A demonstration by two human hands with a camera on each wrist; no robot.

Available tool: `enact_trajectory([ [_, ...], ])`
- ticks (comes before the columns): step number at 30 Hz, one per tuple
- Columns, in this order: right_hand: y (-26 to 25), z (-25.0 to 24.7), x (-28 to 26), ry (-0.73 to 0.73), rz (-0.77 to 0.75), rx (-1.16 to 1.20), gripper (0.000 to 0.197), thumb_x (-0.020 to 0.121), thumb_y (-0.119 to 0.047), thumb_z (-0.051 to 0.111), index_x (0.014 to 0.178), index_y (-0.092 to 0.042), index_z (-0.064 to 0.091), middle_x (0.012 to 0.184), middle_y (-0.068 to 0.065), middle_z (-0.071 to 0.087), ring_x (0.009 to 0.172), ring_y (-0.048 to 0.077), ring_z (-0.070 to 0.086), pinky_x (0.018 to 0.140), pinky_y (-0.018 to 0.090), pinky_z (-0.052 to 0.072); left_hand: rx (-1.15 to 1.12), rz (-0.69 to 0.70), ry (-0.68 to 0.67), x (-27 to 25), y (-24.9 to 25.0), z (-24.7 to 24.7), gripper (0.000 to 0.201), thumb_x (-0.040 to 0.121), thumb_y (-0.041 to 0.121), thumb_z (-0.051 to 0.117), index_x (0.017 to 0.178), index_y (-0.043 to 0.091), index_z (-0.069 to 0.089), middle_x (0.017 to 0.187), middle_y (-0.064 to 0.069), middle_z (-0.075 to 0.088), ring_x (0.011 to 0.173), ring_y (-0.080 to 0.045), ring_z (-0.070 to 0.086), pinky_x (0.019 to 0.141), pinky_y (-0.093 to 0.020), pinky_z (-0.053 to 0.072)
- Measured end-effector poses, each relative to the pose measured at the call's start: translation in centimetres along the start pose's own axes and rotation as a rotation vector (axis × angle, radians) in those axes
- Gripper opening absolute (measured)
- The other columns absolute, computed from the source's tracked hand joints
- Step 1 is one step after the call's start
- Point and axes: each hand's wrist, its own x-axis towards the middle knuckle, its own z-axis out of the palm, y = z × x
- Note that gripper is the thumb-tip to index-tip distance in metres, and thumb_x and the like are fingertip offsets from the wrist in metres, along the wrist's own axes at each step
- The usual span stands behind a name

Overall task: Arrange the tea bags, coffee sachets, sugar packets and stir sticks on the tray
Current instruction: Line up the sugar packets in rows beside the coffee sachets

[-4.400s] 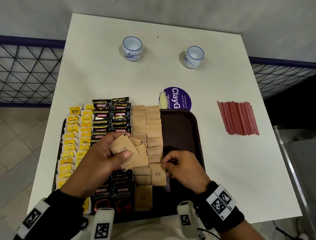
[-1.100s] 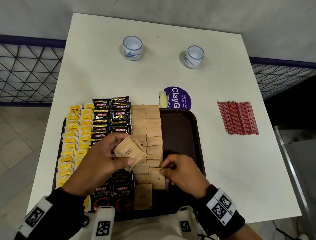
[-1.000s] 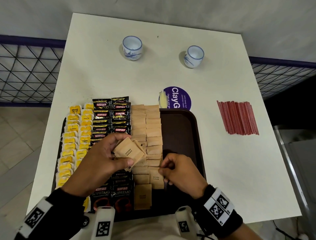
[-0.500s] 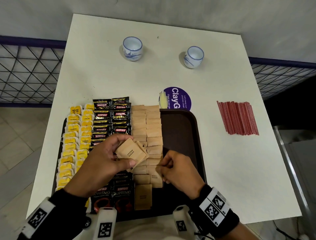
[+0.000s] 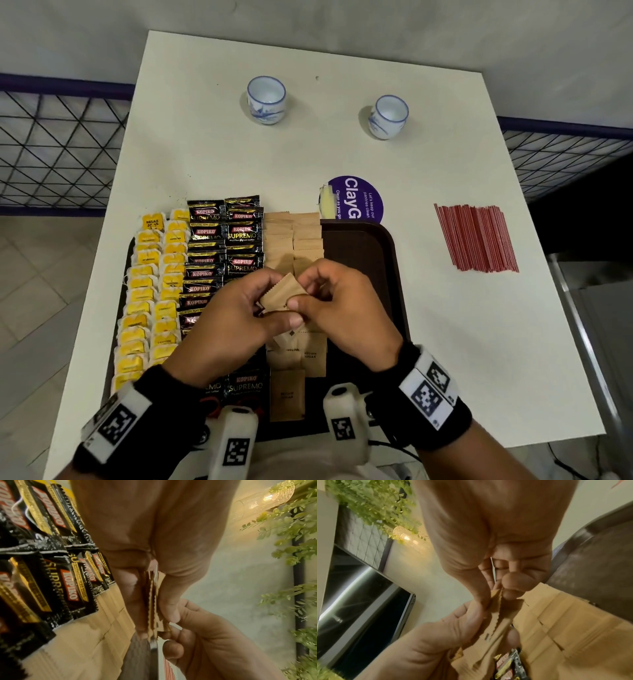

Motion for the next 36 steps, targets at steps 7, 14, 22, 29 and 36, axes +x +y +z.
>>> enact_trajectory([
  [7,-0.2,-1.6,0.3,-0.034,0.117,0.269,0.03,0.088,0.003,0.069,0.1,-0.025,0.069,0.087,0.011,0.053,0.074,0.019,0.064,0.057,0.033,0.06,-0.014,-0.068,-0.004,-0.5,0.0,-0.6,0.043,0.085,-0.006,0.073,0.111,0.028,0.068,0.106,0.013,0.076,0.099,-0.008,0.072,0.082,-0.033,0.062],
  [14,2.0,-3.4,-1.5,0.051,0.246,0.303,0.024,0.095,-0.002,0.061,0.093,-0.022,0.074,0.089,0.003,0.075,0.084,0.019,0.074,0.063,0.037,0.062,-0.011,-0.04,0.028,-1.1,0.0,-1.8,0.042,0.087,-0.004,0.072,0.115,0.028,0.067,0.111,0.015,0.076,0.099,-0.004,0.072,0.075,-0.019,0.057],
  [22,5.2,-3.3,-4.9,-0.078,0.319,0.069,0.015,0.093,-0.01,0.066,0.093,-0.02,0.076,0.085,0.001,0.077,0.067,0.01,0.068,0.057,0.02,0.05,0.024,-0.062,0.056,-1.5,-0.4,-2.2,0.043,0.087,0.0,0.073,0.114,0.033,0.068,0.113,0.014,0.076,0.099,-0.006,0.073,0.084,-0.029,0.057],
  [29,6.2,-2.9,-5.4,-0.122,0.379,0.045,0.016,0.094,-0.009,0.064,0.091,-0.019,0.077,0.083,0.004,0.077,0.063,0.015,0.067,0.056,0.024,0.054,0.005,-0.06,0.035,-1.6,-0.9,-1.9,0.043,0.086,-0.004,0.072,0.115,0.028,0.068,0.112,0.012,0.076,0.097,-0.007,0.073,0.075,-0.02,0.058],
  [36,6.7,-1.8,-5.2,-0.15,0.4,0.035,0.01,0.091,-0.008,0.068,0.087,-0.015,0.073,0.08,0.015,0.074,0.062,0.02,0.068,0.057,0.029,0.055,0.025,-0.062,0.037,-1.6,-1.2,-2.1,0.044,0.086,-0.003,0.073,0.115,0.029,0.068,0.112,0.011,0.076,0.096,-0.008,0.074,0.075,-0.022,0.058],
])
